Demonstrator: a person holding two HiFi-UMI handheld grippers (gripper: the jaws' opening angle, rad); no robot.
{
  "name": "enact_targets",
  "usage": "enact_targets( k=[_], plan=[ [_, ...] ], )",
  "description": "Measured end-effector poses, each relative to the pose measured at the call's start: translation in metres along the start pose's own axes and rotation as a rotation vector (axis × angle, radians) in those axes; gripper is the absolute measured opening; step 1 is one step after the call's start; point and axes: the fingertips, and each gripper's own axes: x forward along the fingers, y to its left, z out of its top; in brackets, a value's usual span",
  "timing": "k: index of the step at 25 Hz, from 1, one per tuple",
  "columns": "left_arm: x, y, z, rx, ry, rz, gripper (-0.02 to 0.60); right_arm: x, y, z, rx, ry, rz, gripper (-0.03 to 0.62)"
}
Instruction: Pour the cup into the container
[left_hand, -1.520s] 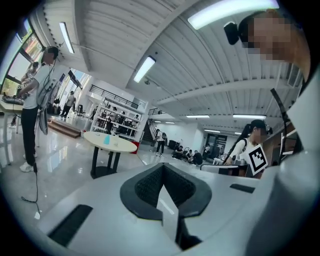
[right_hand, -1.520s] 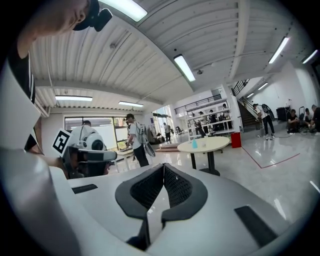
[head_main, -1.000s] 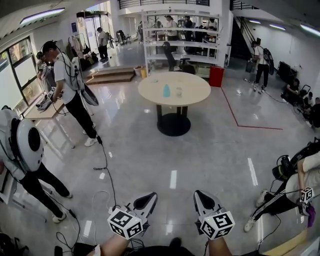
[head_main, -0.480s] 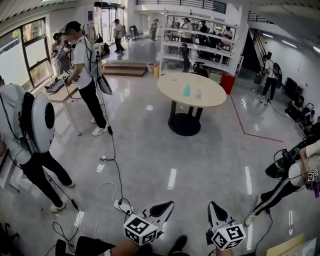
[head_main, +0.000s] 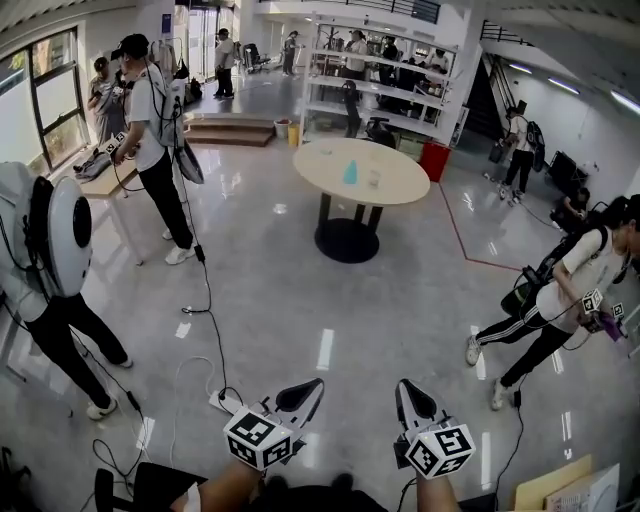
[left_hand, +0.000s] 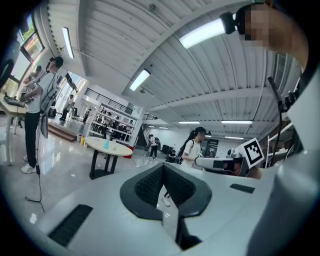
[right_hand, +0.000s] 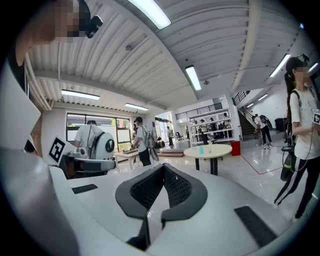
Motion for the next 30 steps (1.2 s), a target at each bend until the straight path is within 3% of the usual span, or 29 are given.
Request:
enact_targets(
  k=[8, 16, 25, 30],
  plan=[
    [0.017, -0.001, 0.009, 0.017, -0.016, 0.067, 0.0, 0.004, -0.029, 0.011, -0.013, -0.034, 0.044, 0.006],
    [0.039, -0.009, 0.003, 0.012, -0.016, 0.068, 0.0, 0.005, -0.048, 0.013, -0.033, -0.026, 0.059, 0.005],
    [0.025, 0.004, 0.025, 0.071, -0.03, -0.008, 0.0, 0.017, -0.021, 0.019, -0.031, -0.032, 0.038, 0.005],
    [0.021, 0.011, 0.033, 0.062, -0.037, 0.015, 0.0, 0.021, -0.019, 0.025, -0.03, -0.037, 0.037, 0.005]
  ],
)
